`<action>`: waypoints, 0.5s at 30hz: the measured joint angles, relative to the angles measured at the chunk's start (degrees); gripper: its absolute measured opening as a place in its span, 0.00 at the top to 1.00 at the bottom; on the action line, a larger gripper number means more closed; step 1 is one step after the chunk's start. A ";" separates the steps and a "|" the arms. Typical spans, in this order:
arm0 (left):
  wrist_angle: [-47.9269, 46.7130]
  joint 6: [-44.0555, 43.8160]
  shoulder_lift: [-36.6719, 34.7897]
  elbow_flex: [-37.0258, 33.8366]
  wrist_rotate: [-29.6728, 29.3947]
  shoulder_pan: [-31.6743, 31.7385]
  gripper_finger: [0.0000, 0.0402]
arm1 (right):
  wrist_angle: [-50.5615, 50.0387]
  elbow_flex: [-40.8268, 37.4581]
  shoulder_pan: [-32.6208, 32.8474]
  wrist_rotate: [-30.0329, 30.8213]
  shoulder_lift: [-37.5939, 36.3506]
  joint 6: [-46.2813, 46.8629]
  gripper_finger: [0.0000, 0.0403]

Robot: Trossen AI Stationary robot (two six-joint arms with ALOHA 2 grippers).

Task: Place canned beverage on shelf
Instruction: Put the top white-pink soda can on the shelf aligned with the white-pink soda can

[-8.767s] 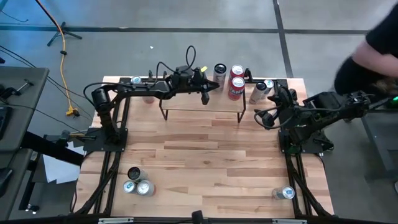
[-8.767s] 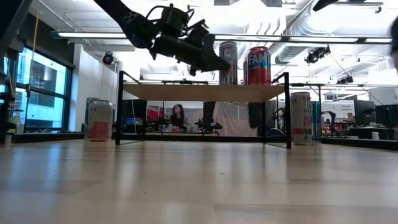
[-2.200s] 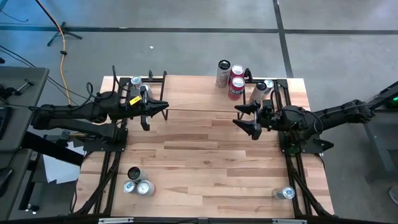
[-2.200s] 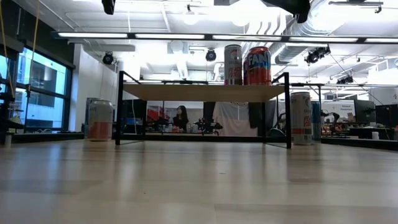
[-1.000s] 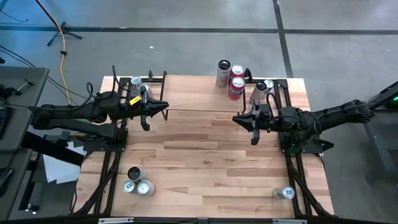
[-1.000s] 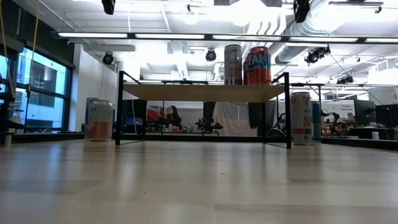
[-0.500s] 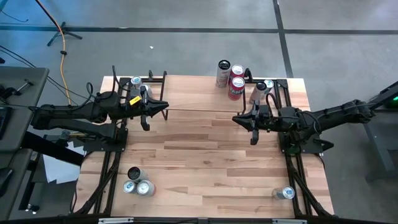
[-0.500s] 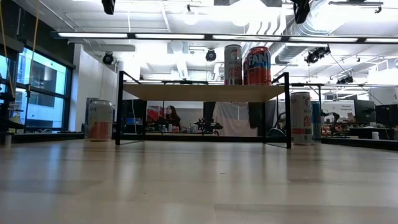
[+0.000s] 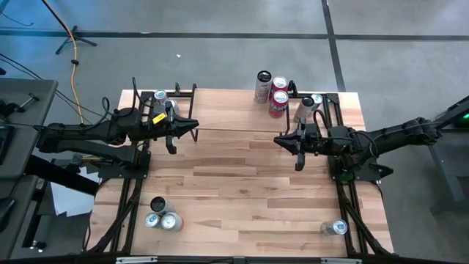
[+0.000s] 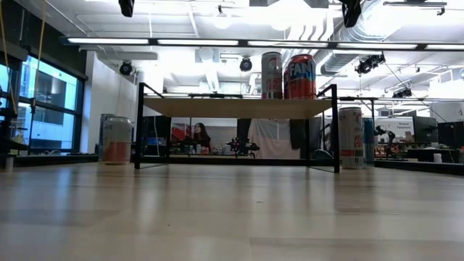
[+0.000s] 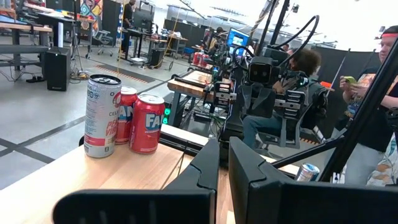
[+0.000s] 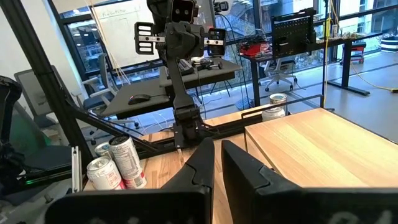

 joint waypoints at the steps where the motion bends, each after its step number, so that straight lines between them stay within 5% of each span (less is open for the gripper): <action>1: 0.00 0.00 0.00 0.00 0.01 0.00 1.00 | 0.00 0.00 0.00 0.00 0.00 0.00 0.96; 15: -0.01 0.00 0.00 -0.02 0.01 -0.02 1.00 | 0.00 0.00 0.00 0.02 0.00 0.51 0.96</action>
